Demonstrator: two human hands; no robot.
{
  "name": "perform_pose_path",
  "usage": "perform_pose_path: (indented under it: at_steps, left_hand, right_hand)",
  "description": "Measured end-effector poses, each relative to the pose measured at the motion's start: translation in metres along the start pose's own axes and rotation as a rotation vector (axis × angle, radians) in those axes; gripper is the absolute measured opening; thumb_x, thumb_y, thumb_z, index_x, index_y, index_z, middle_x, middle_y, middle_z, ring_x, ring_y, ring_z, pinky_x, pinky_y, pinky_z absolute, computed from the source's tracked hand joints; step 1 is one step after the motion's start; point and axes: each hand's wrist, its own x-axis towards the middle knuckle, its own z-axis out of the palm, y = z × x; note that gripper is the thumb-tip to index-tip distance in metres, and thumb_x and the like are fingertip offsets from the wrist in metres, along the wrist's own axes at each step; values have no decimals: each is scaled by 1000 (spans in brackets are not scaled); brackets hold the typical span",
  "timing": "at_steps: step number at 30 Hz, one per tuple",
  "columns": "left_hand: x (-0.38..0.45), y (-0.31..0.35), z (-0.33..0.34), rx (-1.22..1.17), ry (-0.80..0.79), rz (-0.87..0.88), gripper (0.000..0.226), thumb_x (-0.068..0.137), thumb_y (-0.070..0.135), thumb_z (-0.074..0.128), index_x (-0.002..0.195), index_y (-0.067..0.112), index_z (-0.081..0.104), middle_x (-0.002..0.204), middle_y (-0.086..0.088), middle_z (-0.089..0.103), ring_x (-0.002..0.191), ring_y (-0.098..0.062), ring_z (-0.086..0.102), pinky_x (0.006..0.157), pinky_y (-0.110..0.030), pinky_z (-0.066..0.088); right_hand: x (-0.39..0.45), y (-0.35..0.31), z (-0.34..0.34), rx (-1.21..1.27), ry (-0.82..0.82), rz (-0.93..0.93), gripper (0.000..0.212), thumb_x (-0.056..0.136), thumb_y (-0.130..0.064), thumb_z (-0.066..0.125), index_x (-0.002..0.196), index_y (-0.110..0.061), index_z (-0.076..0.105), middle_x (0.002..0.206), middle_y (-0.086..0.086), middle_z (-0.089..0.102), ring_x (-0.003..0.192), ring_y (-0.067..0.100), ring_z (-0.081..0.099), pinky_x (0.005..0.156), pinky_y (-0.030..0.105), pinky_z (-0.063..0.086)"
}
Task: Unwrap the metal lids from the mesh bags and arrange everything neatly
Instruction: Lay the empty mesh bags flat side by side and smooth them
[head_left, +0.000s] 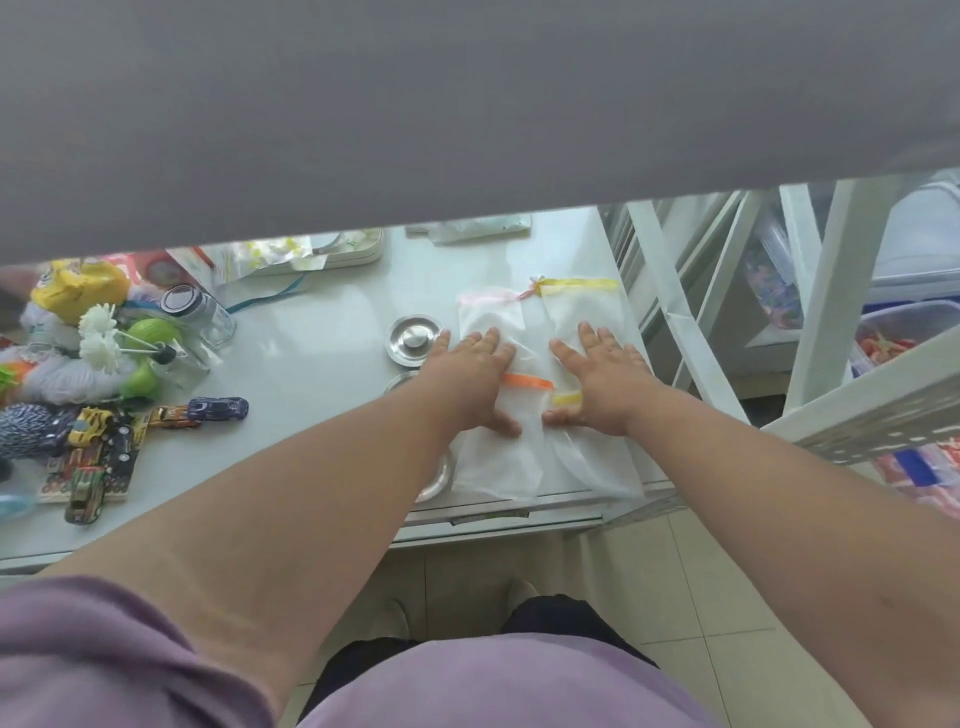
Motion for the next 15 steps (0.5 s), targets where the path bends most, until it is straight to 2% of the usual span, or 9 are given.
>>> perform_pose_path:
  at_steps: [6,12,15]
  left_hand:
    - [12,-4,-8,3,12,-32,131,75,81,74,173,23,9,183,-5,3,168,-27,8,134,-59,2]
    - [-2,-2,2,-3,-5,-1,122,82,81,68,173,25,10,183,-6,4,168,-27,8,134,-58,6]
    - [-2,0,4,-15,-30,10,125,82,81,68,174,25,5,183,-6,-2,169,-28,3,134,-58,6]
  right_hand:
    - [7,-1,-14,0,-2,-5,118,73,-88,58,164,-40,2,174,8,-15,161,29,-11,128,56,3]
    - [-14,-5,-5,137,148,11,97,86,-79,51,164,-40,9,176,6,-5,161,27,-4,127,60,11]
    - [-14,0,6,47,77,-33,91,92,-69,55,164,-38,10,176,8,-7,161,28,-6,129,55,7]
